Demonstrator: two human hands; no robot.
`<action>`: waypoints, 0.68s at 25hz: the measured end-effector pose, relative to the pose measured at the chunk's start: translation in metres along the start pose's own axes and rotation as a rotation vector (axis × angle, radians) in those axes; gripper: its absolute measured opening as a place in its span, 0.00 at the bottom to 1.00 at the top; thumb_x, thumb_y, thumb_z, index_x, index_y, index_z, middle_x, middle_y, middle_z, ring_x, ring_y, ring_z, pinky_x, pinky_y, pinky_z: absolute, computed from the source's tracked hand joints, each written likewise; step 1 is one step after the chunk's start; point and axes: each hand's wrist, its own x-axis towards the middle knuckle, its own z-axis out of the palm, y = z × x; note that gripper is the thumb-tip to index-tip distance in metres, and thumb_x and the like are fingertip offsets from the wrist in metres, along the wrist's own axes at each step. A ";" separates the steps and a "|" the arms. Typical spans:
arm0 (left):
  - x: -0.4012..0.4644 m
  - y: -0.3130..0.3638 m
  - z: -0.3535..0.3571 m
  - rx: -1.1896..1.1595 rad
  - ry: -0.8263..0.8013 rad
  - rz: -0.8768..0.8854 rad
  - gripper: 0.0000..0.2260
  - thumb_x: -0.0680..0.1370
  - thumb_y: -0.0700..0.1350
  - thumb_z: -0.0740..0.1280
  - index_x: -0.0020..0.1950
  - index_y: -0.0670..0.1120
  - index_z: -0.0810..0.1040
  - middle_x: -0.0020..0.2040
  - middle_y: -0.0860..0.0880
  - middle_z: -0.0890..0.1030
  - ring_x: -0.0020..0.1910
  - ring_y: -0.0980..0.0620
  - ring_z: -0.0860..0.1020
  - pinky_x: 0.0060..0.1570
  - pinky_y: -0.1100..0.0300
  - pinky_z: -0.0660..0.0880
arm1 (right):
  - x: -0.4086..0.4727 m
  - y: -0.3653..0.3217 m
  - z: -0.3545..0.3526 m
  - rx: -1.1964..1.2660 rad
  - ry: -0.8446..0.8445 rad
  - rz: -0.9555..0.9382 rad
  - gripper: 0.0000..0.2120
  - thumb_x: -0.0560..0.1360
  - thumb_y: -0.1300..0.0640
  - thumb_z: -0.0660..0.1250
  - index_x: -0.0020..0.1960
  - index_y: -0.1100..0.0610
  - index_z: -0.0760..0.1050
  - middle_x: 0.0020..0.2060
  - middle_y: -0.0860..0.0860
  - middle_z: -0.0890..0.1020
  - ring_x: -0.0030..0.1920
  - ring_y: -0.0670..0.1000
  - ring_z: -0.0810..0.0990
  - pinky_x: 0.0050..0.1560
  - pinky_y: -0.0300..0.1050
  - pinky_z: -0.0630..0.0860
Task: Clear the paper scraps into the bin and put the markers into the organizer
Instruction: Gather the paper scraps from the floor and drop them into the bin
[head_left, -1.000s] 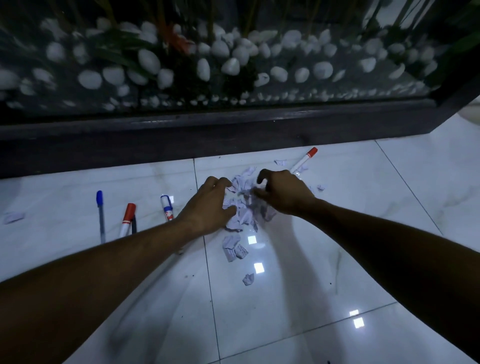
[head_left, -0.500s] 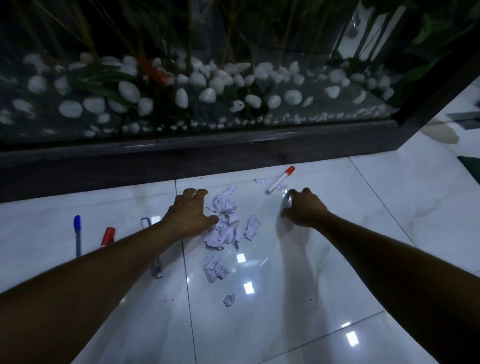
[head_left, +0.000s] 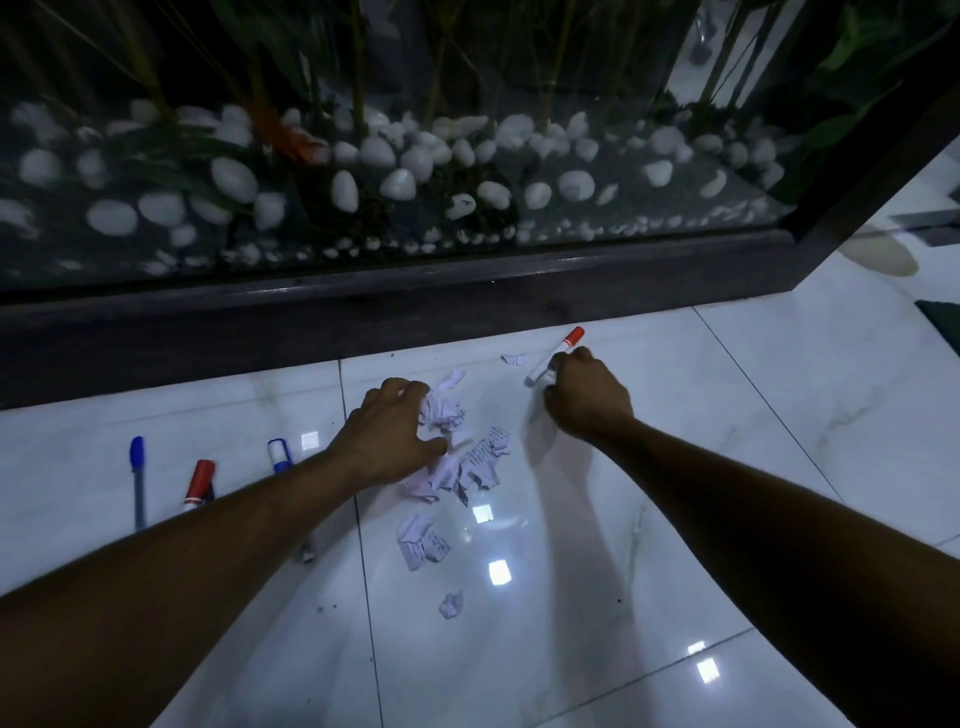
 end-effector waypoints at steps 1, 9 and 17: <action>0.003 -0.002 -0.003 0.002 -0.015 -0.001 0.37 0.74 0.60 0.69 0.78 0.49 0.60 0.78 0.47 0.60 0.75 0.45 0.63 0.71 0.50 0.65 | 0.006 0.004 -0.002 -0.015 -0.052 0.048 0.20 0.79 0.56 0.63 0.70 0.56 0.70 0.66 0.55 0.75 0.62 0.56 0.76 0.60 0.52 0.77; 0.002 0.009 0.005 0.099 -0.109 0.209 0.36 0.75 0.62 0.68 0.79 0.50 0.60 0.80 0.50 0.57 0.77 0.48 0.60 0.72 0.57 0.59 | 0.005 0.001 0.007 -0.211 -0.115 -0.123 0.13 0.77 0.54 0.63 0.60 0.55 0.77 0.54 0.52 0.82 0.47 0.51 0.78 0.55 0.49 0.73; -0.004 -0.006 0.007 0.140 -0.044 0.243 0.36 0.75 0.63 0.67 0.77 0.49 0.62 0.77 0.51 0.64 0.73 0.48 0.64 0.70 0.54 0.62 | 0.002 0.002 0.017 -0.126 0.080 -0.175 0.14 0.77 0.49 0.64 0.57 0.56 0.77 0.52 0.53 0.81 0.47 0.52 0.79 0.49 0.47 0.77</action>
